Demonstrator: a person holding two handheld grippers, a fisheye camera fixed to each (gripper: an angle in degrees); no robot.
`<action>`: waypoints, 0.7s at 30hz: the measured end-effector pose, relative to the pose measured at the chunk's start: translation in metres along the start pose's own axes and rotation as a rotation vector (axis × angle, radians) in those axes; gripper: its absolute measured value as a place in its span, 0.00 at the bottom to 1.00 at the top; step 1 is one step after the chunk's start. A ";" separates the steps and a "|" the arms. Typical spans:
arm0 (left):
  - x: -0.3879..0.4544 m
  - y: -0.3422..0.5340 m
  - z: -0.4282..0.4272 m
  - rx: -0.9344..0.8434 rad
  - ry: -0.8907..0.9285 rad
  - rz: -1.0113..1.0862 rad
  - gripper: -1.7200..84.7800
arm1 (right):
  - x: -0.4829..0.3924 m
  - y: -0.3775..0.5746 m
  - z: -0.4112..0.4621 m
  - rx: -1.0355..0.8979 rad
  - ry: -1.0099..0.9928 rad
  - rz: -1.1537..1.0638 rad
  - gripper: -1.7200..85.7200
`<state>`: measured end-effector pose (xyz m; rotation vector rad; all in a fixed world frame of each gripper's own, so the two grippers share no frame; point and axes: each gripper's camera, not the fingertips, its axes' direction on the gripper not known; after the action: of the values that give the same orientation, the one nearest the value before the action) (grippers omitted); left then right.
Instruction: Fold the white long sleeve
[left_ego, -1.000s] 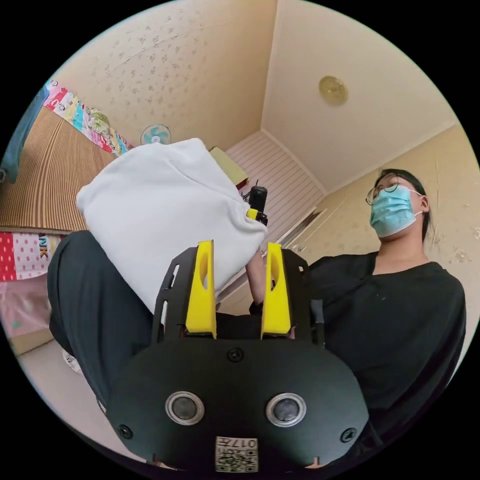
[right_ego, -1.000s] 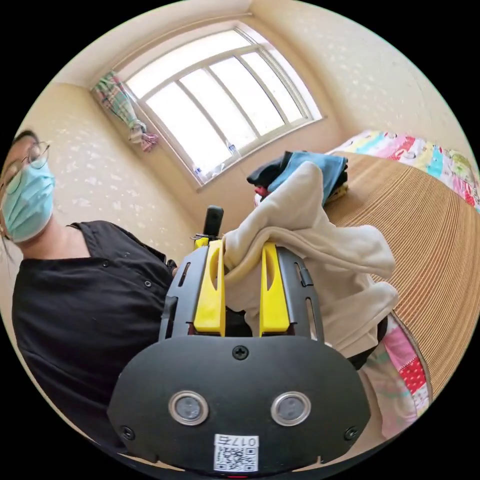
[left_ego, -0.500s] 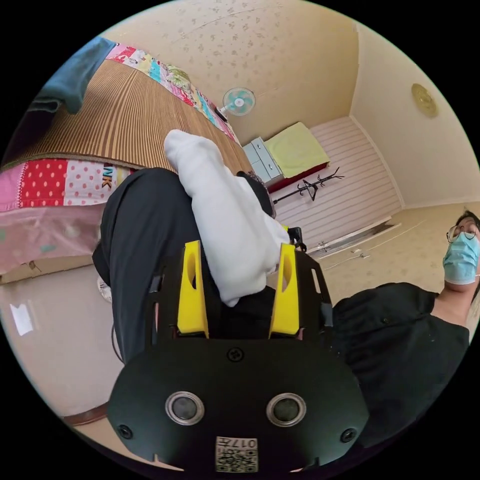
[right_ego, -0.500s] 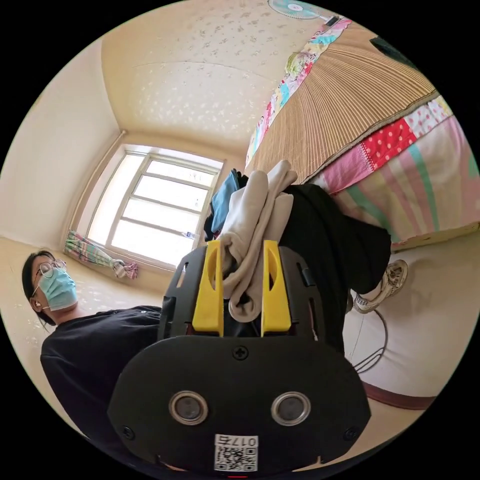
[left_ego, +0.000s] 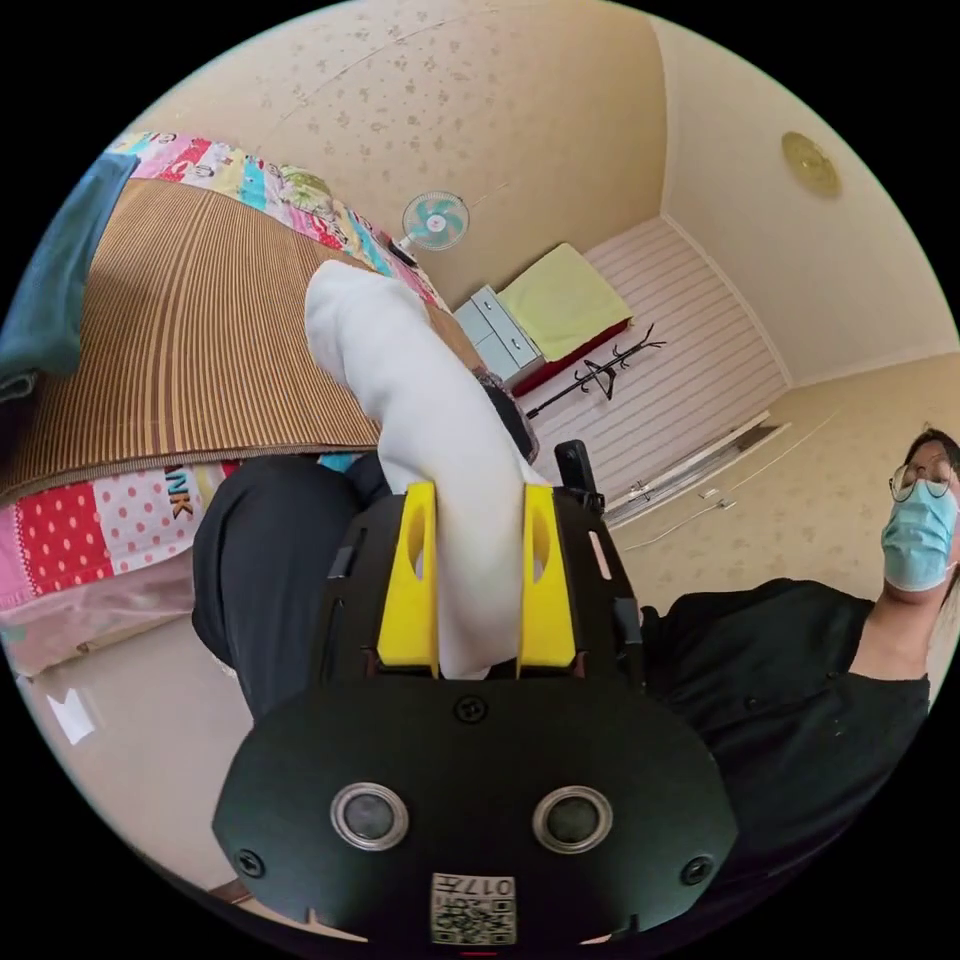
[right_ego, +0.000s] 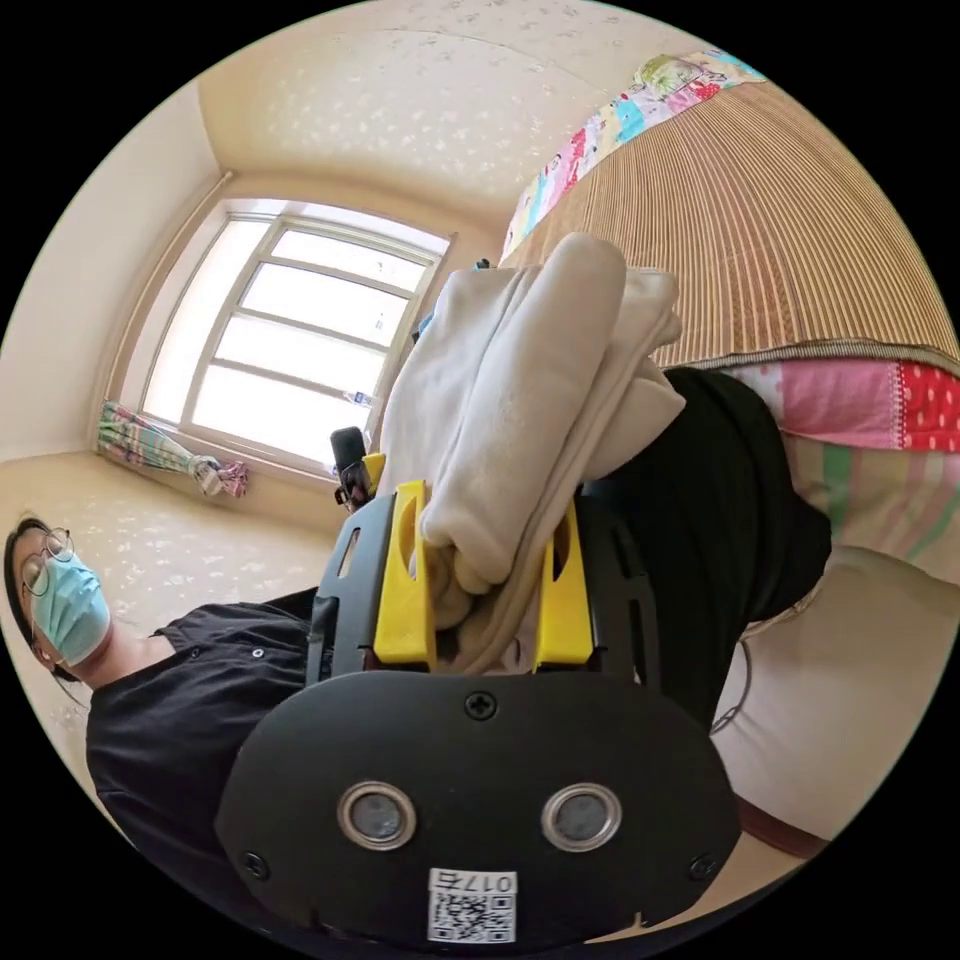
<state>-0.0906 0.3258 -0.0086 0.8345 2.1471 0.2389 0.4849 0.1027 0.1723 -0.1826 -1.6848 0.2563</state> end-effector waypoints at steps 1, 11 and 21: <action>-0.011 -0.010 -0.004 0.002 -0.014 -0.053 0.17 | -0.002 -0.005 0.004 0.038 -0.003 0.008 0.19; -0.002 0.092 0.031 -0.036 -0.357 -0.004 0.21 | 0.021 -0.001 0.054 0.041 0.251 0.142 0.17; 0.029 0.125 0.112 -0.043 -0.675 0.200 0.12 | 0.000 0.028 0.062 0.081 0.309 0.173 0.13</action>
<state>0.0399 0.4281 -0.0478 0.9424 1.4286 0.0834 0.4231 0.1257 0.1576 -0.2924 -1.3515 0.4042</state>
